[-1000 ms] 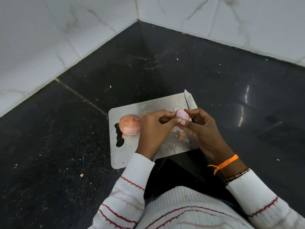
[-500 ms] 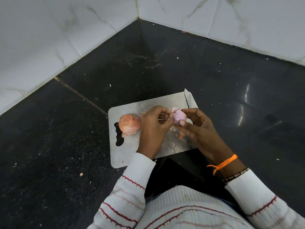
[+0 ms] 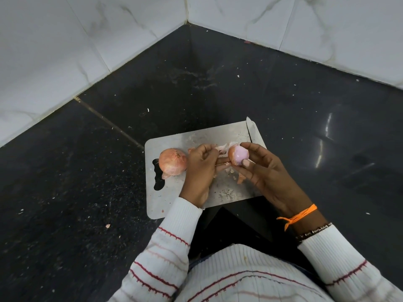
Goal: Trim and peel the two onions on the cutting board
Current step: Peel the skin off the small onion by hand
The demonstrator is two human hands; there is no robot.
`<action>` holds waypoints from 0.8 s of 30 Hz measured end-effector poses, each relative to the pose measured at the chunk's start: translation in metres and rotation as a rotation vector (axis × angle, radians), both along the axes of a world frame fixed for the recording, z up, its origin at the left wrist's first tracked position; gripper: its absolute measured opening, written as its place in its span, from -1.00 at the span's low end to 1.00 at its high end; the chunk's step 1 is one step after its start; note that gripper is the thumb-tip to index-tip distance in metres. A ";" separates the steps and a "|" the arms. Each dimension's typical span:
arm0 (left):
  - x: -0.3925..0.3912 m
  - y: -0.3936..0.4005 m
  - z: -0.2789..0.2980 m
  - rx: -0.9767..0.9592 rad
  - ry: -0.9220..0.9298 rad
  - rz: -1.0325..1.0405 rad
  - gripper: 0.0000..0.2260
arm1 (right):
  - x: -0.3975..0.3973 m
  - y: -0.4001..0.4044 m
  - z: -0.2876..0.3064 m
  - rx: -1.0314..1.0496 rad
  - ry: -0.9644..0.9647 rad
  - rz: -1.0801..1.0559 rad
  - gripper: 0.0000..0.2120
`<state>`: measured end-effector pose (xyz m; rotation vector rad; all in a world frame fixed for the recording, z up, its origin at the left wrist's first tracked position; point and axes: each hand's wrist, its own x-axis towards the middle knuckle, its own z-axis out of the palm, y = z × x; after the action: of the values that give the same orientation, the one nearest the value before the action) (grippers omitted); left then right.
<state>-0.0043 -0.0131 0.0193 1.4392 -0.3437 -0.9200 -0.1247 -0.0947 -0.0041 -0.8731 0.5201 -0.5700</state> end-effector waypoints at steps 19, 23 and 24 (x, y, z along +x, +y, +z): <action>0.003 0.003 0.002 0.087 -0.438 -0.158 -0.80 | 0.000 0.001 0.005 -0.338 0.277 -0.011 -0.73; 0.002 0.002 0.001 0.077 -0.438 -0.151 -0.76 | 0.001 0.002 0.007 -0.354 0.257 -0.011 -0.74; 0.001 0.001 0.001 0.080 -0.455 -0.148 -0.75 | 0.002 0.002 0.006 -0.368 0.265 -0.014 -0.74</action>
<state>-0.0031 -0.0122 0.0203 1.7118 -0.7666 -0.7214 -0.1226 -0.0923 0.0021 -1.3069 0.6735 -0.5755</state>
